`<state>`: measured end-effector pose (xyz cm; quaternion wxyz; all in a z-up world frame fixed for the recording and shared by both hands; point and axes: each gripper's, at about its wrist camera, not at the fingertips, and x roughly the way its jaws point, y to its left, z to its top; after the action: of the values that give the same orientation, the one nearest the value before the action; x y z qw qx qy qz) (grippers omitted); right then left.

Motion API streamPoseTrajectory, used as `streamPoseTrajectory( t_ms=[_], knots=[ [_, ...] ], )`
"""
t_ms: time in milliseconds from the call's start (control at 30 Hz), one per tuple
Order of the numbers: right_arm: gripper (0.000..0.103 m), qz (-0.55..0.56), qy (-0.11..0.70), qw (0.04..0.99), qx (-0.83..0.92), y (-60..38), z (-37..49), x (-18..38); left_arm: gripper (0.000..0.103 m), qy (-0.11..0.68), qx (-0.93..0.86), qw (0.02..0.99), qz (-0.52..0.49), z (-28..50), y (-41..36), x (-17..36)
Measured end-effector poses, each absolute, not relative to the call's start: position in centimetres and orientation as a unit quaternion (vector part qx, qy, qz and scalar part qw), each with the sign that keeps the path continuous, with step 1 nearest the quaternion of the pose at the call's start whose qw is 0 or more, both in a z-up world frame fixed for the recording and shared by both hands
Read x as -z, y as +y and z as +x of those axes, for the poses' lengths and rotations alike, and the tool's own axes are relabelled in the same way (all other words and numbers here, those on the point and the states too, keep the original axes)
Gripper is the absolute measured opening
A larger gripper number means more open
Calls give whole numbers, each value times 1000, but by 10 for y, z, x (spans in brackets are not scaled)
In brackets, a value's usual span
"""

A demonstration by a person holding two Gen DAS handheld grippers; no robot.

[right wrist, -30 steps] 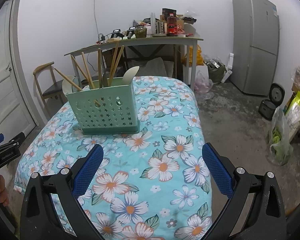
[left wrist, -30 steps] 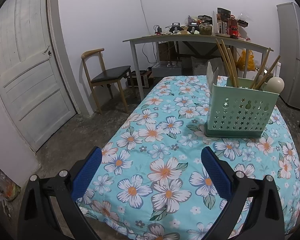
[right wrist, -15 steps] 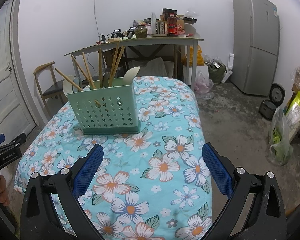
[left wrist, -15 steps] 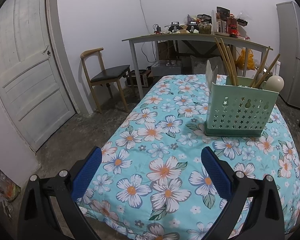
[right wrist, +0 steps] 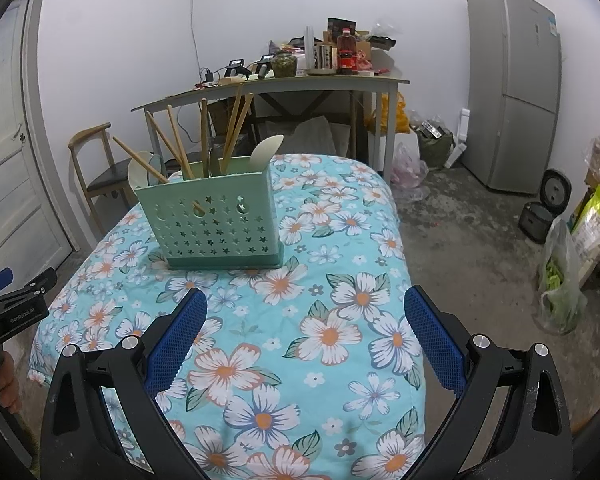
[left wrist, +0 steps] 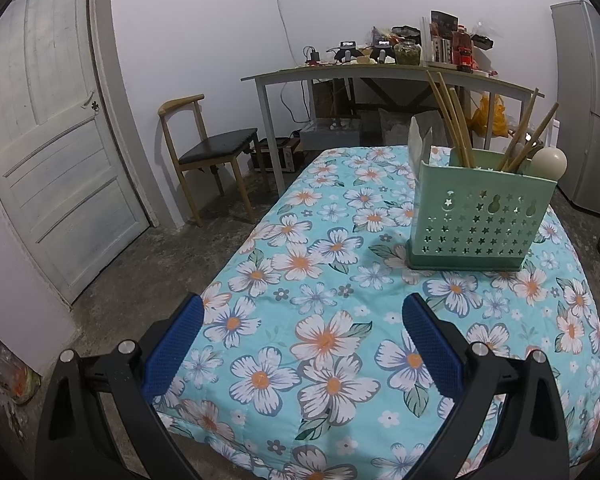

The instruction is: Organize utensils

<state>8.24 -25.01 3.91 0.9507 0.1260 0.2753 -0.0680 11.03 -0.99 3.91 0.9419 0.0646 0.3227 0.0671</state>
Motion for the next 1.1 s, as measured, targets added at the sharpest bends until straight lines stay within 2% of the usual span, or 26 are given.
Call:
streamPoseTrajectory(
  t_ms=[1100],
  knots=[
    [95,125,274,951,64,-249,84,-41,97,328,-65,940,62,111,-8,-37]
  ],
)
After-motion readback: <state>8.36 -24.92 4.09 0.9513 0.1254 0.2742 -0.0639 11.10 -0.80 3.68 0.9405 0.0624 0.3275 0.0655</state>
